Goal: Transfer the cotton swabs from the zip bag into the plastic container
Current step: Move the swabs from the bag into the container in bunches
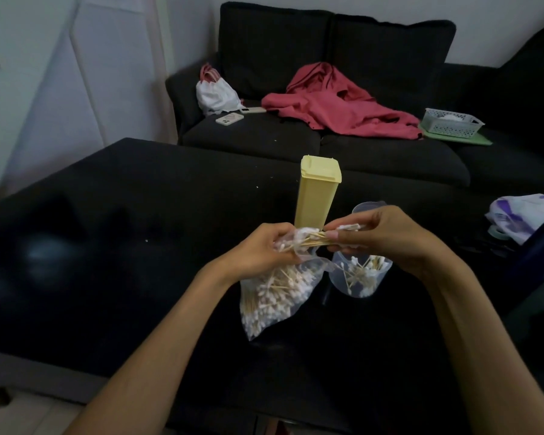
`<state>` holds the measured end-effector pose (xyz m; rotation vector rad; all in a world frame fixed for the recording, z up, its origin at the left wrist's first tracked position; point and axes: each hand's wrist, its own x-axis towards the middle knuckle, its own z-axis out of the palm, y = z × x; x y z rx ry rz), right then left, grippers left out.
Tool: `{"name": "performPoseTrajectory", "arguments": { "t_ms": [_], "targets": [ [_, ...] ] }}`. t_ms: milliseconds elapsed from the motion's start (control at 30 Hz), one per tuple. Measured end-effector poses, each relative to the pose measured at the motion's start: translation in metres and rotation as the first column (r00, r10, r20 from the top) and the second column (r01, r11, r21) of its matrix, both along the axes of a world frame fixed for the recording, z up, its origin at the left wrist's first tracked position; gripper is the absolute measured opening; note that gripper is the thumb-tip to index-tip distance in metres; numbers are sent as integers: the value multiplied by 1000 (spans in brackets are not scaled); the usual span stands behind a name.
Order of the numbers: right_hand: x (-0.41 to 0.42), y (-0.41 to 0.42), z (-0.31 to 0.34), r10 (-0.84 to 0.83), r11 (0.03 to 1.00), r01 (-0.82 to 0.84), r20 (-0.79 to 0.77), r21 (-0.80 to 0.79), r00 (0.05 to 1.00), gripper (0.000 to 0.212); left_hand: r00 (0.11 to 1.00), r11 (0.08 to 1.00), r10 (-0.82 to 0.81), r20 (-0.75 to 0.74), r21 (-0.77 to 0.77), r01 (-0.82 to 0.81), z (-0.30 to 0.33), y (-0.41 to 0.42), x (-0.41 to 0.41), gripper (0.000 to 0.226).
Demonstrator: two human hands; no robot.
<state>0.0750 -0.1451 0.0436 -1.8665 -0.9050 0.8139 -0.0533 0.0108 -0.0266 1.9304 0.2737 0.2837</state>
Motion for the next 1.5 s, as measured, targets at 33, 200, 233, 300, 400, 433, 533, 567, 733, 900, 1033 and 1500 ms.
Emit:
{"name": "performPoseTrajectory", "arguments": {
  "t_ms": [33, 200, 233, 300, 400, 433, 533, 567, 733, 900, 1033, 1500],
  "targets": [
    [1, -1, 0, 3, 1000, -3, -2, -1, 1000, 12, 1000, 1000, -1, 0, 1, 1, 0, 0, 1, 24],
    [7, -5, 4, 4, 1000, -6, 73, 23, 997, 12, 1000, 1000, 11, -13, 28, -11, 0, -2, 7, 23],
    [10, -7, 4, -6, 1000, 4, 66, 29, 998, 12, 1000, 999, 19, -23, 32, -18, 0, -2, 9, 21],
    [18, -11, 3, -40, 999, 39, 37, 19, 999, 13, 997, 999, 33, -63, 31, -32, 0, 0, 14, 17],
    [32, -18, -2, -100, 995, 99, -55, -17, 993, 14, 992, 999, 41, -122, 15, -39, 4, 2, 26, 12],
    [36, -20, -5, -126, 992, 125, -101, -22, 987, 15, 990, 1000, 31, -136, 9, -30, 6, 0, 31, 12],
    [46, -27, -11, -201, 980, 197, -230, -41, 952, 16, 983, 1000, 9, -185, -20, -13, 6, -3, 41, 16],
    [49, -29, -13, -224, 974, 219, -258, -51, 940, 17, 980, 1000, 2, -198, -26, -7, 4, -4, 43, 21],
    [59, -37, -15, -303, 952, 300, -355, -66, 884, 17, 968, 1000, -14, -251, -28, 7, 2, -5, 50, 29],
    [61, -42, -12, -328, 939, 342, -352, -23, 877, 9, 956, 999, -20, -293, -47, 7, 1, -5, 55, 37],
    [65, -46, -11, -337, 933, 360, -339, 3, 878, 11, 949, 999, -29, -315, -44, 16, -1, -9, 59, 41],
    [81, -45, -25, -462, 868, 497, -399, -19, 792, 12, 945, 1000, -29, -326, -11, 27, -7, -12, 66, 58]
  ]
}}
